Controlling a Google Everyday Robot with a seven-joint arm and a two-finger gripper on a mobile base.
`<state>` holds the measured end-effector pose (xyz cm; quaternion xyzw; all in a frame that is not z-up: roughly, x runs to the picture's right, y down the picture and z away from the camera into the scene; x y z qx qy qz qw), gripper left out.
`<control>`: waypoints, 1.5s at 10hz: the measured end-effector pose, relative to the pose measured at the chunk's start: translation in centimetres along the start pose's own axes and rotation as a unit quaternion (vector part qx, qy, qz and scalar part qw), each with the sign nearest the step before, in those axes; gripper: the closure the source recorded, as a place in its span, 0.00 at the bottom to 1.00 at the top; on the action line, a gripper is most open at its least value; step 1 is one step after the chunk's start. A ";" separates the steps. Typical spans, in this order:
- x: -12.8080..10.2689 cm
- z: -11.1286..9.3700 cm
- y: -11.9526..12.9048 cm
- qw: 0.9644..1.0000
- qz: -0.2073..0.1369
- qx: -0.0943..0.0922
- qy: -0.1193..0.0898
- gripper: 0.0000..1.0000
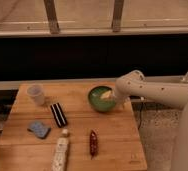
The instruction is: Pick up the ceramic bowl
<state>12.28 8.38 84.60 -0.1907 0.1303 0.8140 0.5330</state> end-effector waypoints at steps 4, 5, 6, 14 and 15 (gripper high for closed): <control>-0.2 0.1 -0.1 1.000 0.003 0.003 0.002 0.20; -0.7 0.9 -0.5 1.000 0.008 0.010 0.007 0.20; -1.1 2.4 -0.4 1.000 0.009 0.017 0.013 0.20; -2.4 7.3 0.5 0.998 0.009 0.030 0.047 0.36; -2.3 7.4 0.7 0.998 0.007 0.024 0.049 0.47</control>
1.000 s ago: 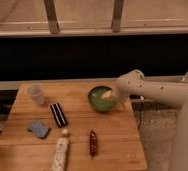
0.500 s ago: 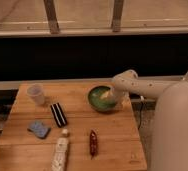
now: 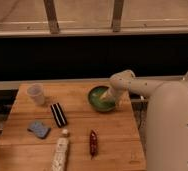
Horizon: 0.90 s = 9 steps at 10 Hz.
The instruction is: Pick up the ceramic bowl
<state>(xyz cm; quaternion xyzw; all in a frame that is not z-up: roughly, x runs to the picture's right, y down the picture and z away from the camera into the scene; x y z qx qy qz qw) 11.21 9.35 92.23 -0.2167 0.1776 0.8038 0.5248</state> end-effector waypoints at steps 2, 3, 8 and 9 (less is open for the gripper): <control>0.3 0.3 -0.4 1.000 0.003 -0.008 0.006 0.67; 0.5 0.4 -0.3 1.000 0.004 -0.017 0.011 0.79; 0.3 -3.2 0.5 0.995 0.006 -0.101 0.011 1.00; 0.2 -4.7 1.2 0.994 -0.002 -0.109 0.005 1.00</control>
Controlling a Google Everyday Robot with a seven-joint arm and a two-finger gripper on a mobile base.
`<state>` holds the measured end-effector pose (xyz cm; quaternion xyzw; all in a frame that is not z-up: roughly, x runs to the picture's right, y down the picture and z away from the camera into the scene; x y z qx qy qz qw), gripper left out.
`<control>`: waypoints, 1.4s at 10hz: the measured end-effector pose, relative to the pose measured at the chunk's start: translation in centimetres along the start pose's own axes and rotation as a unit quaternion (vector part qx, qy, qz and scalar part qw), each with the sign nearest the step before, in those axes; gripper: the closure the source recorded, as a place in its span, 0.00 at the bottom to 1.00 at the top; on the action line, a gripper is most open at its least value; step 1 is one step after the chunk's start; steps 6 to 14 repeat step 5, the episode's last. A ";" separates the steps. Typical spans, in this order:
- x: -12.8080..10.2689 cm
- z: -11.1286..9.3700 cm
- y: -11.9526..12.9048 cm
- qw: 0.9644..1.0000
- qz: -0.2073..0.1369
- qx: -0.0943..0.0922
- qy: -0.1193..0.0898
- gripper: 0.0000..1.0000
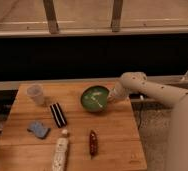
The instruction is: Pick up the ceramic bowl
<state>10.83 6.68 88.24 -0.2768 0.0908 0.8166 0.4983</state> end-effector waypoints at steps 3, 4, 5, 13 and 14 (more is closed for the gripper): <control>-1.0 -6.1 3.1 0.999 -0.017 -0.030 -0.040 1.00; -1.2 -7.8 4.2 0.997 -0.024 -0.042 -0.055 1.00; -1.5 -8.9 4.4 0.996 -0.026 -0.047 -0.065 1.00; -1.5 -8.9 4.4 0.996 -0.026 -0.047 -0.065 1.00; -1.5 -8.9 4.4 0.996 -0.026 -0.047 -0.065 1.00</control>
